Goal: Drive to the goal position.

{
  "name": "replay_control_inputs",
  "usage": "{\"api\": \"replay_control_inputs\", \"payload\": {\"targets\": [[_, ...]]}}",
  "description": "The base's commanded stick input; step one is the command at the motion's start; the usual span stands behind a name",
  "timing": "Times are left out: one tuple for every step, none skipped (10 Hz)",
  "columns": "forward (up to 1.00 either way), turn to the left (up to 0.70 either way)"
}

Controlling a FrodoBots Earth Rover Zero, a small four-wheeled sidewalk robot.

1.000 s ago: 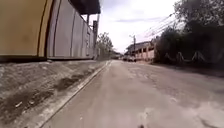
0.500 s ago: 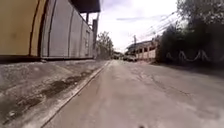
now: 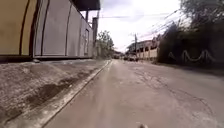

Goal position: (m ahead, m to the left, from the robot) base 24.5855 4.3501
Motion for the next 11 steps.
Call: {"api": "replay_control_inputs", "payload": {"targets": [[0.7, -0.07], [0.7, -0.04], [0.7, 0.0], [0.7, 0.0], [0.7, 0.0], [0.7, 0.0], [0.7, 0.0], [0.7, 0.0], [0.7, 0.0], [0.7, 0.0], [0.7, 0.0]]}}
